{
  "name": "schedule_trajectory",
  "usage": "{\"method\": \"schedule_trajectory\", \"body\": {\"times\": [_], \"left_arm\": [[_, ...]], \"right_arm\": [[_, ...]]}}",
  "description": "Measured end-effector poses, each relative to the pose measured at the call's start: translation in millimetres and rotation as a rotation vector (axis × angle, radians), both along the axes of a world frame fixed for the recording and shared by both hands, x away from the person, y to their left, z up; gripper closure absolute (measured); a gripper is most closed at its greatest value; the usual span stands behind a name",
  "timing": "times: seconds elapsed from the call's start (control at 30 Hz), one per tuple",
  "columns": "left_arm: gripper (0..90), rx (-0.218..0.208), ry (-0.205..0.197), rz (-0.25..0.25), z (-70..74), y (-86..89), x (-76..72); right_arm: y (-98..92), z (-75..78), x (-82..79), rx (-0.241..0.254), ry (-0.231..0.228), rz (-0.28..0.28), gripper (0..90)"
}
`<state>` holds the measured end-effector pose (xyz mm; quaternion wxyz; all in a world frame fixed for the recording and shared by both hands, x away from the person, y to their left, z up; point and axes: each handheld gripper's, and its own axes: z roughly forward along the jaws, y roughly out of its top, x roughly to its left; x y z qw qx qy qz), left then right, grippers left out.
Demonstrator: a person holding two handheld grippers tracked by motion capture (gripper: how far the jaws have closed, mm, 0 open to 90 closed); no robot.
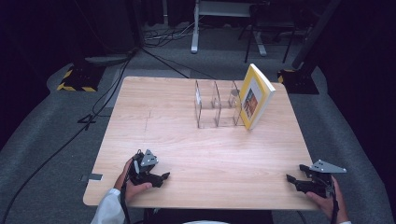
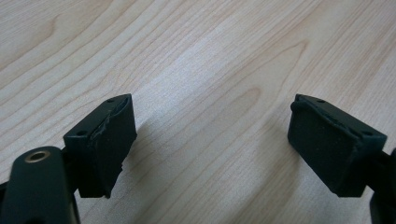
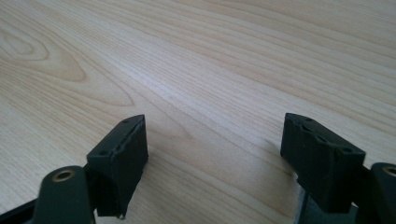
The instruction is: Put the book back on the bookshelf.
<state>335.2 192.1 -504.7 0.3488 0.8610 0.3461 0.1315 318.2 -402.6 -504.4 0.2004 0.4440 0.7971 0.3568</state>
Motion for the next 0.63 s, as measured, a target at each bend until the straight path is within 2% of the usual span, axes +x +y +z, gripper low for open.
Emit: {"method": "schedule_trajectory", "body": {"times": [0.1,0.63], "left_arm": [[15.7,0.01,-0.004,-0.004,0.5,0.3,0.8],[15.4,0.007,-0.004,0.0,0.4,-0.3,2.4]], "right_arm": [[0.0,0.0,0.0,0.0,0.0,0.0,23.5],[-0.1,0.0,0.1,0.0,0.0,0.0,23.5]]}}
